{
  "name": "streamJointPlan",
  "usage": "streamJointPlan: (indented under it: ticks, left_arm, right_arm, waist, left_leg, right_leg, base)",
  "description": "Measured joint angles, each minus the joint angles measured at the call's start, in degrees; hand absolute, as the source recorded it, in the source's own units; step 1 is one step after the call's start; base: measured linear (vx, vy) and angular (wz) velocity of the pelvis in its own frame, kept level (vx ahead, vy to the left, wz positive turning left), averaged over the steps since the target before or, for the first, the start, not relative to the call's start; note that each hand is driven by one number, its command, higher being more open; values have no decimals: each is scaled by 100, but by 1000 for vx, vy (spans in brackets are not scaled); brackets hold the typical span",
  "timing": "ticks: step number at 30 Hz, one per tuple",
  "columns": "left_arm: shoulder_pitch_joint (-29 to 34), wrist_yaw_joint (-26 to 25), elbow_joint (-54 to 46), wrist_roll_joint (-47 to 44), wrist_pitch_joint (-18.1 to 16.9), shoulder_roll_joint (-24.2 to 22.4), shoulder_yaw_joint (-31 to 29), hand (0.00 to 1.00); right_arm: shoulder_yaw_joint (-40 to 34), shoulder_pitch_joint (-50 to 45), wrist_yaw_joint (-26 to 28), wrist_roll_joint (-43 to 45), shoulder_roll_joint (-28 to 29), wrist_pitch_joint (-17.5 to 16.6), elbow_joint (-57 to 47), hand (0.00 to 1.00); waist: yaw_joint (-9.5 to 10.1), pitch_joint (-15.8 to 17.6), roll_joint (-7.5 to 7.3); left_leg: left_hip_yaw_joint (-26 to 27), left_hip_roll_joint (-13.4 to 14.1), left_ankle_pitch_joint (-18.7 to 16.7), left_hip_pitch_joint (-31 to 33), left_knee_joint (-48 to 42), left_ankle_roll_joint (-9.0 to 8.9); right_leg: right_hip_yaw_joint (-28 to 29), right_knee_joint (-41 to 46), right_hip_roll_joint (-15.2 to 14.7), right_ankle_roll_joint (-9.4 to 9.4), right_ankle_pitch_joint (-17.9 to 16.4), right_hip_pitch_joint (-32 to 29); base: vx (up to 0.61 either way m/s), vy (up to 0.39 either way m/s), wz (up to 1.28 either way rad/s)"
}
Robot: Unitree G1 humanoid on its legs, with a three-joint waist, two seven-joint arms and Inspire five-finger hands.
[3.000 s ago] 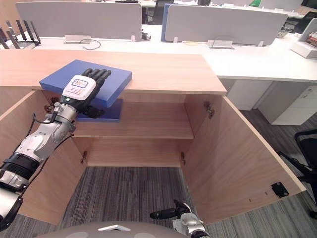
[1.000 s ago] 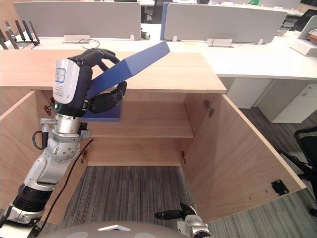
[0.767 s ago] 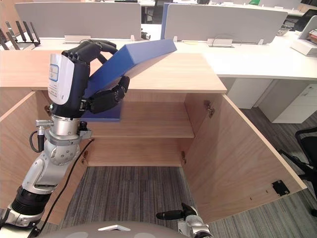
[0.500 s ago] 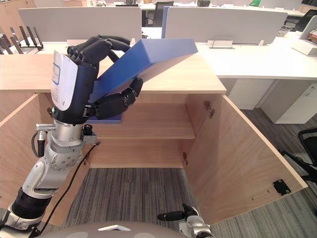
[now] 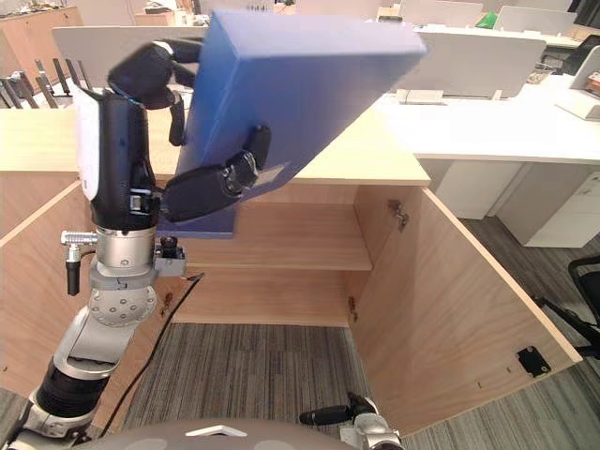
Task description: Walk over to the cabinet, pick up the folder, carry it to the office cabinet, place the folder inside the office cabinet, then close the office cabinet door
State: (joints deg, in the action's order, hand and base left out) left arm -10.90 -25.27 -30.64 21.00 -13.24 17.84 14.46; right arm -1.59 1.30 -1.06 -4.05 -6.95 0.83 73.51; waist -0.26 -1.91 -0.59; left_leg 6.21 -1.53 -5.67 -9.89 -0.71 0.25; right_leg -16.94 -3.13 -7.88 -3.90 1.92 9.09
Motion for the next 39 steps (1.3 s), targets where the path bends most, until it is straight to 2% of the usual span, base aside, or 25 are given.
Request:
streamJointPlan:
  ticks: [6, 11, 21, 23, 27, 29, 31, 35, 39]
  left_arm:
    - [0, 40, 14, -1932, -51, -747, -619, 0]
    - [0, 102, 127, -3072, -74, -1028, -993, 0]
    - [0, 132, 218, -3888, -101, -1268, -1658, 0]
    - [1, 141, 202, -3906, -122, -1299, -1780, 0]
    - [23, 178, 69, -3958, -165, -1303, -1924, 0]
    - [70, 203, -120, -3969, -187, -1302, -2116, 0]
    - [248, 226, -287, -4003, -289, -1304, -2286, 0]
    - [477, 246, -418, -4119, -323, -1327, -2579, 0]
    - [479, 256, -423, -4129, -317, -1327, -2652, 0]
  right_arm:
    - [8, -6, 7, 1, 12, 13, 0, 100]
    - [73, -26, 8, 13, 27, 15, -5, 100]
    - [604, -63, -64, 620, 63, 36, -477, 100]
    - [684, -211, -53, 1030, 207, 147, -1402, 100]
    - [700, -299, -40, 1705, 305, 102, -3423, 100]
    - [578, -260, -56, 2206, 301, -101, -4865, 100]
    - [416, -222, -41, 2737, 310, -373, -5830, 100]
    - [80, 191, -162, 3242, 334, -905, -7010, 100]
    - [-51, 636, -283, 3189, 270, -923, -7686, 100]
  waist:
    - [3, -10, -24]
    - [8, -38, -67]
    - [18, -42, -80]
    - [4, -37, -79]
    - [-1, -31, -75]
    - [2, -4, -85]
    - [5, 4, -77]
    - [12, 51, -127]
    - [7, 144, -176]
  left_leg:
    - [-12, 0, 2, 7, 2, 3]
    - [-38, 0, 6, 22, 2, 8]
    - [-113, 3, 9, 63, 1, 12]
    - [-107, 4, 13, 64, 7, 17]
    - [-88, 3, 13, 57, 8, 18]
    - [-90, 8, 12, 58, 4, 18]
    - [-95, 10, 12, 58, -1, 17]
    - [-105, 9, 12, 45, -2, 17]
    - [-89, 6, 12, 39, -12, 17]
  right_leg:
    - [-5, 4, 0, 6, -5, 0]
    - [-10, 8, -1, 11, -8, -1]
    - [-6, -2, 5, 29, -19, -8]
    - [-3, -2, 10, 27, -17, -13]
    - [10, 7, 8, 26, -16, -19]
    - [7, 5, 11, 26, -16, -24]
    - [3, 3, 12, 26, -16, -24]
    - [1, 3, 10, 26, -16, -6]
    - [15, 6, 9, 26, -16, -2]
  base:
    - [0, 0, 0]
    - [0, 0, 1]
    - [-9, -7, 4]
    - [-16, -11, 0]
    - [0, 0, 0]
    - [0, 0, 0]
    - [0, 0, 0]
    - [0, 0, 1]
    - [0, 0, -1]
